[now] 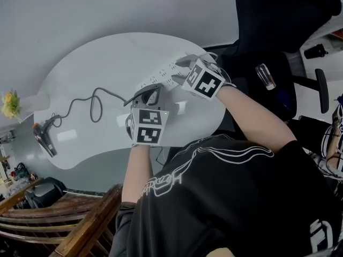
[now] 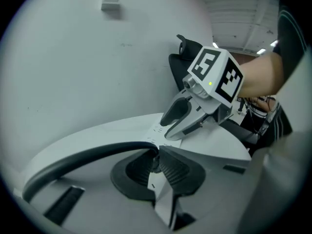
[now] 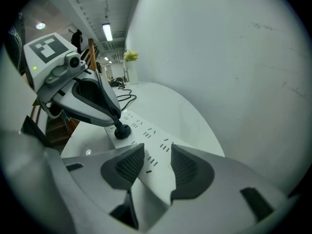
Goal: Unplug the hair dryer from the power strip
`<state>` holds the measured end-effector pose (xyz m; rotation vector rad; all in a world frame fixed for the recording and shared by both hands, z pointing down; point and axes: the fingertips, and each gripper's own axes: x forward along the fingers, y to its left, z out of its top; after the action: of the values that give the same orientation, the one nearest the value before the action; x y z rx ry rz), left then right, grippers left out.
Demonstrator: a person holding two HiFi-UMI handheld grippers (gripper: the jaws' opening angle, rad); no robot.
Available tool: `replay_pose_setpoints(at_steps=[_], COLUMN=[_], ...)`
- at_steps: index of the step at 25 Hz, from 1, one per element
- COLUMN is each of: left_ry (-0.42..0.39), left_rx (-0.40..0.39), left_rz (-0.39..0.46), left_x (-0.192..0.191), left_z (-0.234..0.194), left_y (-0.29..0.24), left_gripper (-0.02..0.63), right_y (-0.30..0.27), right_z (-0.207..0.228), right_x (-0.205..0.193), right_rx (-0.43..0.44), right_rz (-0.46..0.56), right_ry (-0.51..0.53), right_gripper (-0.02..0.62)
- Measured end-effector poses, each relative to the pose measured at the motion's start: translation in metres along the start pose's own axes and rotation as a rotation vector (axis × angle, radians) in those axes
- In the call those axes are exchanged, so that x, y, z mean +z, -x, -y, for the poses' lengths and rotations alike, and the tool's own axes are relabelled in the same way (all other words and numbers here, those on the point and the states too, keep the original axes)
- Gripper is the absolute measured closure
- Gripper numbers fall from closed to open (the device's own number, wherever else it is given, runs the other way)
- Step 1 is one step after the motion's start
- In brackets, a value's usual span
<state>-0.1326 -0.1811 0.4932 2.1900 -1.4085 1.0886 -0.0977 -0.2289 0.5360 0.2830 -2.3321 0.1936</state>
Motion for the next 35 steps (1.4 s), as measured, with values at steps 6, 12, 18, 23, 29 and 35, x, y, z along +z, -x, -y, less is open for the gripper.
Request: replay_pose_setpoints(at_steps=[6, 12, 18, 23, 29, 35], left_ry=[0.212, -0.052, 0.12, 0.169, -0.083, 0.172], left_rx=[-0.056, 0.028, -0.032, -0.031, 0.028, -0.022], left_rz=[0.001, -0.021, -0.025, -0.065, -0.036, 0.102], left_x=[0.003, 0.001, 0.0, 0.001, 0.002, 0.028], left_z=[-0.01, -0.001, -0.006, -0.012, -0.002, -0.03], left_y=[-0.004, 0.0, -0.002, -0.003, -0.001, 0.019], left_gripper=[0.569, 0.568, 0.568, 0.568, 0.568, 0.568], right_y=[0.001, 0.0, 0.0, -0.001, -0.001, 0.0], right_z=[0.002, 0.001, 0.0, 0.001, 0.003, 0.001], right_x=[0.0, 0.0, 0.0, 0.001, 0.002, 0.0], right_rx=[-0.015, -0.012, -0.008, -0.018, -0.02, -0.018], right_rz=[0.01, 0.006, 0.0, 0.007, 0.012, 0.015], right_ry=[-0.014, -0.014, -0.011, -0.023, -0.025, -0.02], right_gripper=[0.437, 0.437, 0.437, 0.437, 0.437, 0.437])
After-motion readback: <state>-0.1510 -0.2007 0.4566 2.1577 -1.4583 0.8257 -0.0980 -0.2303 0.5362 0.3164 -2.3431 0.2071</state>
